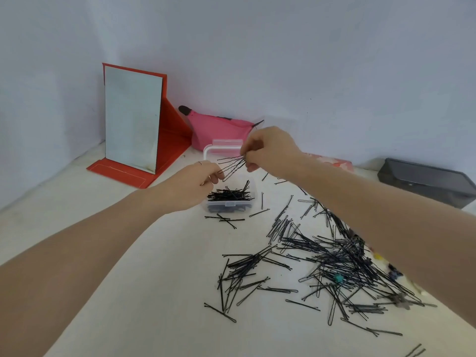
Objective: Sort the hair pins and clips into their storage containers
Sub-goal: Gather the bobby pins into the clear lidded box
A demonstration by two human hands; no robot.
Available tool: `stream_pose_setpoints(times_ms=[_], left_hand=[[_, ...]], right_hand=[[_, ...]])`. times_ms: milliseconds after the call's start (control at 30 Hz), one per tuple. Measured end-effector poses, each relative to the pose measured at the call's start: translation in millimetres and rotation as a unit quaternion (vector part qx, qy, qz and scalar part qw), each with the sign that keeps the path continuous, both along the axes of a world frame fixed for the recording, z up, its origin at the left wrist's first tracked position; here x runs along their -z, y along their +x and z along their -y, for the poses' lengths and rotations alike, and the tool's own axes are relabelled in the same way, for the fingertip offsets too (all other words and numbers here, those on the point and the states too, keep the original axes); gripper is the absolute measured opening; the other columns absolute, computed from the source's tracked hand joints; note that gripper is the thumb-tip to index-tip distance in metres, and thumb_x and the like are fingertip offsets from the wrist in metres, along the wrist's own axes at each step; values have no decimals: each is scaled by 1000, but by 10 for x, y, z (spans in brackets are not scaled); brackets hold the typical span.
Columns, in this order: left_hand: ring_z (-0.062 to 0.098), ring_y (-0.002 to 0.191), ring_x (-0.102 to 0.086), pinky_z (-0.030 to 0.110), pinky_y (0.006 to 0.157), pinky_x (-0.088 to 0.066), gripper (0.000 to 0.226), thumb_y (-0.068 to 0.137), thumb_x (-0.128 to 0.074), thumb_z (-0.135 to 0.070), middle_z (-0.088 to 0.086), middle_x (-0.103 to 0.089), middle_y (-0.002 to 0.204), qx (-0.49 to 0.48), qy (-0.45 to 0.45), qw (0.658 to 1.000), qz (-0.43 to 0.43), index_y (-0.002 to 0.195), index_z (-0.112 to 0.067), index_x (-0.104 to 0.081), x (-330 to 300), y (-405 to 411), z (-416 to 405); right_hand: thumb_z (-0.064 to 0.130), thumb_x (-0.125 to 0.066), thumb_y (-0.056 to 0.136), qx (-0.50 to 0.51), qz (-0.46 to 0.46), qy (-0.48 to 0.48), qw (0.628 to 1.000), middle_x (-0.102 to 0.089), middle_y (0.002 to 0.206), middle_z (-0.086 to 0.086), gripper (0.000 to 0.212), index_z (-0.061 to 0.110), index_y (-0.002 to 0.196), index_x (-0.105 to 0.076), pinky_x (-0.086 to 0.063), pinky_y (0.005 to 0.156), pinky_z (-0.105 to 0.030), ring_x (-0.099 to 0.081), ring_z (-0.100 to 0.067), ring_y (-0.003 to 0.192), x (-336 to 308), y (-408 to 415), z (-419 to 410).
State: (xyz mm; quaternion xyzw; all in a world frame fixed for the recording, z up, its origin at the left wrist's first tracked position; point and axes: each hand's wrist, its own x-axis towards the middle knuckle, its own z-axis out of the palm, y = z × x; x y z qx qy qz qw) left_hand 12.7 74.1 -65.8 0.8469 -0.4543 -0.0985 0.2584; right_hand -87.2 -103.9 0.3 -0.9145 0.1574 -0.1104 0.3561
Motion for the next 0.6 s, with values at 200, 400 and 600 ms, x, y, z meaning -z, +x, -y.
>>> stream_pose_setpoints(times_ms=[200, 400, 600], left_hand=[[13, 100, -54, 11, 74, -39, 22, 93, -52, -7, -2, -54, 110, -31, -14, 999, 26, 110, -19, -58, 16, 46, -72], [16, 126, -44, 36, 105, -38, 39, 97, -49, -36, -8, -53, 134, 35, 33, 990, 136, 135, -29, -53, 40, 14, -7], [23, 127, -41, 42, 101, -40, 38, 102, -33, -34, -3, -44, 147, 75, 164, 958, 224, 110, -34, -70, -3, -98, 99]], right_hand=[[-3, -52, 85, -19, -81, -143, 986, -69, 101, -7, 29, 14, 89, -75, -55, 72, -27, -67, -21, 85, 467, -47, -64], [-2, -49, 88, -72, -81, -172, 979, -71, 108, -3, 34, 16, 102, -75, -55, 86, -32, -67, -20, 97, 409, -99, -15], [0, -40, 93, -151, -157, -185, 958, -64, 128, 0, 45, 18, 124, -68, -37, 64, -13, -50, -10, 81, 387, -201, -108]])
